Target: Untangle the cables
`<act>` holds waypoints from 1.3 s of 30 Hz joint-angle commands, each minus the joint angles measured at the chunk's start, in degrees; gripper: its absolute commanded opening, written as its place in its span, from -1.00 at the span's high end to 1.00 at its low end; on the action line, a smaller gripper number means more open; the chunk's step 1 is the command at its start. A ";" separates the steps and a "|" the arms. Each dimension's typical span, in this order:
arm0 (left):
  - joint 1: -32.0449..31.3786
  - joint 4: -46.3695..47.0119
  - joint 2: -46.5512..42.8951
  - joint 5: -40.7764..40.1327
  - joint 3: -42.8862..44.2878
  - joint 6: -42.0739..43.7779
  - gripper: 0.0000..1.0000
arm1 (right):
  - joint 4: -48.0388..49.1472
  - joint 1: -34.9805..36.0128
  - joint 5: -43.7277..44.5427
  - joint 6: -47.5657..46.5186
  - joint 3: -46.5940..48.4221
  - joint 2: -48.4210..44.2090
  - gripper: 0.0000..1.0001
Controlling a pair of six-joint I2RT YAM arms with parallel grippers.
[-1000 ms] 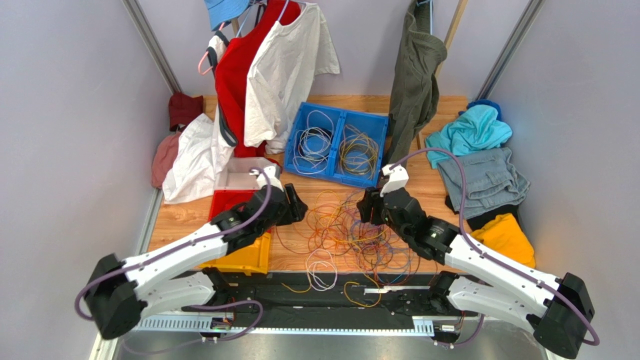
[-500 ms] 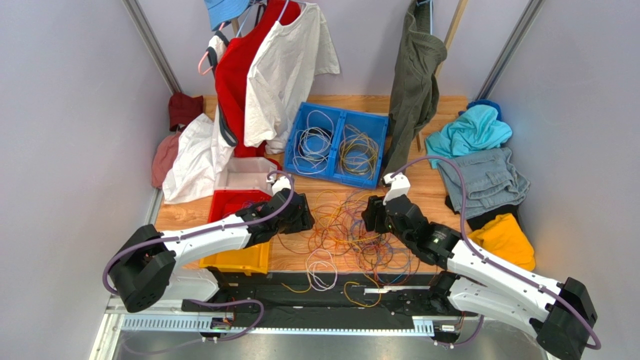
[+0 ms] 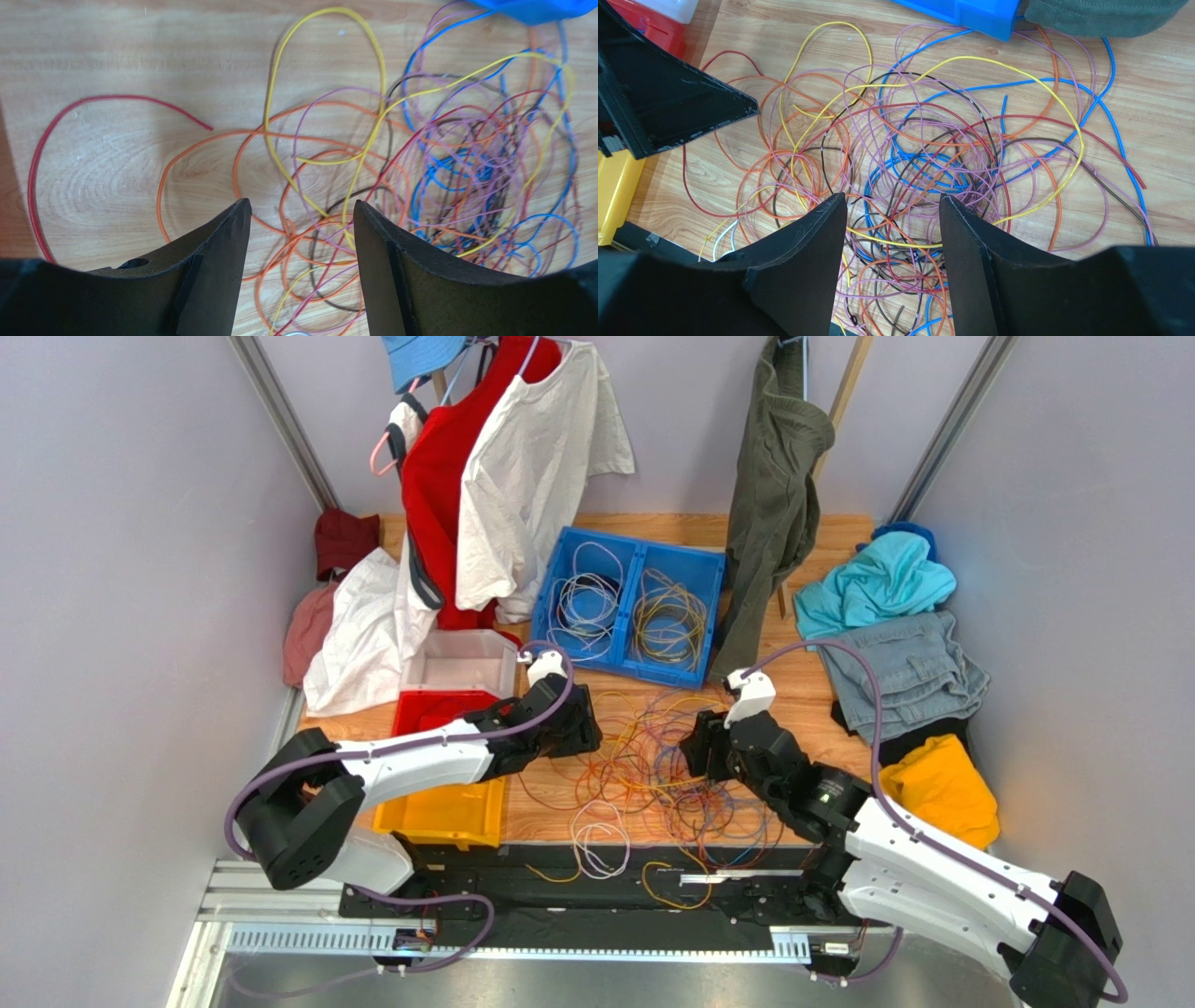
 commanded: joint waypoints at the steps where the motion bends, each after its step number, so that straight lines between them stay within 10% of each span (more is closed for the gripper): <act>1: -0.23 3.60 0.61 2.22 -2.69 -0.79 -0.29 | 0.98 -0.10 -0.11 1.24 -1.73 -1.75 -0.10; 20: 0.38 1.06 1.84 -0.68 2.92 3.42 -0.28 | -0.34 -0.01 2.17 3.61 -3.67 -4.56 -0.11; 39: 5.75 -0.08 24.16 -1.91 15.05 5.62 -0.11 | -0.52 -0.10 2.53 2.82 -3.76 -6.68 -0.11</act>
